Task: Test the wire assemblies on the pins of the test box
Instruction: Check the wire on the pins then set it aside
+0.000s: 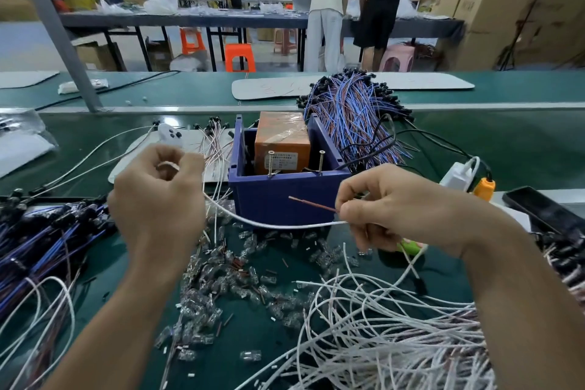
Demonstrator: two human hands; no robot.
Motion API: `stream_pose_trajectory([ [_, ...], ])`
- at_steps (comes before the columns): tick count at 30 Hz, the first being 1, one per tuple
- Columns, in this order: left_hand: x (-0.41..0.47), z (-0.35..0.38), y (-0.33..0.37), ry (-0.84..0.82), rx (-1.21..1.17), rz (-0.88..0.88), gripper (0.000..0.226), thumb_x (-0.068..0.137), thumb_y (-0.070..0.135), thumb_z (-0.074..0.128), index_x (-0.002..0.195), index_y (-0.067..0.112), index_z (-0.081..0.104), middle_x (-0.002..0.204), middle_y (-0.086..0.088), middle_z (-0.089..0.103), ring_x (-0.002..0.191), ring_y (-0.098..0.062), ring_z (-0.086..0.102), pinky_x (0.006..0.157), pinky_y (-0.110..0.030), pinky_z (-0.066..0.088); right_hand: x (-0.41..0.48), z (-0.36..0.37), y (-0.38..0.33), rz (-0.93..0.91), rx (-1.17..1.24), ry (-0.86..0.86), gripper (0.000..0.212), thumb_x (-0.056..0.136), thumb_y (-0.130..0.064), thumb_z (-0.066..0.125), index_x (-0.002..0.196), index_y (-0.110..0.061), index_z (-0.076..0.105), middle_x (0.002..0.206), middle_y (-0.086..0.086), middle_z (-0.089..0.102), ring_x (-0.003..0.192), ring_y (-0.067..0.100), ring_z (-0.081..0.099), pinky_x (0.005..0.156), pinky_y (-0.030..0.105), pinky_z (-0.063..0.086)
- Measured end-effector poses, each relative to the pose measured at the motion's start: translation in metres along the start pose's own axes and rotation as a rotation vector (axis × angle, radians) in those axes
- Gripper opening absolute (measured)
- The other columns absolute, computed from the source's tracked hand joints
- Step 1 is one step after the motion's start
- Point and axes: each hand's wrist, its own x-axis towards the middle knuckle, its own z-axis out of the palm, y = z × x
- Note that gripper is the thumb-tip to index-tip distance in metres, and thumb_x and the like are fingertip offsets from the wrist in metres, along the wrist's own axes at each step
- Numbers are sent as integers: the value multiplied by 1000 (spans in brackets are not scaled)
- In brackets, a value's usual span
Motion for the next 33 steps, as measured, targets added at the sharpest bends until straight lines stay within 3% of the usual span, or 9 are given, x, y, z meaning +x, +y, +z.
stream_pose_trajectory([
  [7, 23, -18, 1, -213, 956, 61, 25, 85, 52, 69, 75, 29, 75, 67, 3, 53, 72, -26, 51, 62, -31, 33, 7, 4, -4, -40, -179, 80, 19, 90, -13, 70, 74, -20, 75, 60, 2, 70, 47, 5, 50, 48, 17, 40],
  [10, 14, -21, 12, -335, 714, 278, 30, 85, 51, 74, 62, 32, 71, 55, 18, 47, 69, -22, 54, 59, -29, 34, 11, 12, -7, -23, -297, 86, 16, 88, -20, 69, 75, -27, 76, 64, -3, 72, 52, 6, 53, 52, 20, 45],
  [13, -7, -15, 27, -807, 284, 240, 8, 82, 52, 75, 77, 45, 77, 65, 22, 69, 62, 2, 64, 51, -15, 45, 14, 20, -11, -14, -369, 87, 17, 89, -25, 69, 75, -32, 76, 65, -10, 72, 50, -1, 53, 49, 11, 41],
  [15, -22, -3, 29, -1026, 256, 214, 7, 83, 48, 77, 89, 50, 79, 74, 29, 72, 69, 10, 66, 58, -4, 45, 15, 24, -13, -22, -408, 111, 17, 88, -27, 69, 75, -34, 76, 65, -12, 72, 51, -1, 54, 49, 11, 41],
  [20, -32, 11, 21, -1061, 228, 187, 10, 90, 36, 75, 86, 40, 83, 67, 17, 74, 50, 0, 58, 46, -19, 46, 11, 24, -15, -49, -389, 106, 15, 88, -26, 70, 77, -36, 77, 68, -11, 74, 60, 11, 66, 56, 24, 55],
  [22, -28, 8, 22, -1133, 143, 156, 10, 91, 36, 75, 85, 40, 83, 68, 11, 75, 58, -6, 65, 57, -27, 56, 6, 18, -17, -44, -360, 90, 15, 87, -26, 73, 78, -37, 78, 70, -11, 75, 65, 14, 70, 61, 35, 61],
  [25, -30, 5, 23, -1188, -9, 97, 10, 91, 34, 76, 87, 41, 82, 76, 5, 78, 75, -17, 74, 75, -39, 61, -7, 13, -16, -57, -333, 107, 19, 86, -22, 75, 81, -39, 79, 73, -13, 76, 66, 3, 69, 65, 26, 58],
  [28, -49, 14, 25, -1156, -122, 28, 12, 92, 26, 76, 90, 35, 84, 88, -3, 80, 96, -39, 72, 90, -56, 58, -29, 13, -11, -25, -359, 174, 25, 87, -15, 71, 83, -38, 79, 71, -10, 75, 66, 15, 68, 64, 37, 56],
  [33, -98, 33, 27, -1294, -218, -45, 18, 89, 20, 72, 85, 34, 84, 78, -2, 79, 66, -13, 68, 66, -34, 59, -71, 9, -1, 88, -504, 287, 27, 85, -11, 71, 76, -35, 80, 68, -8, 74, 68, 21, 66, 62, 35, 53],
])
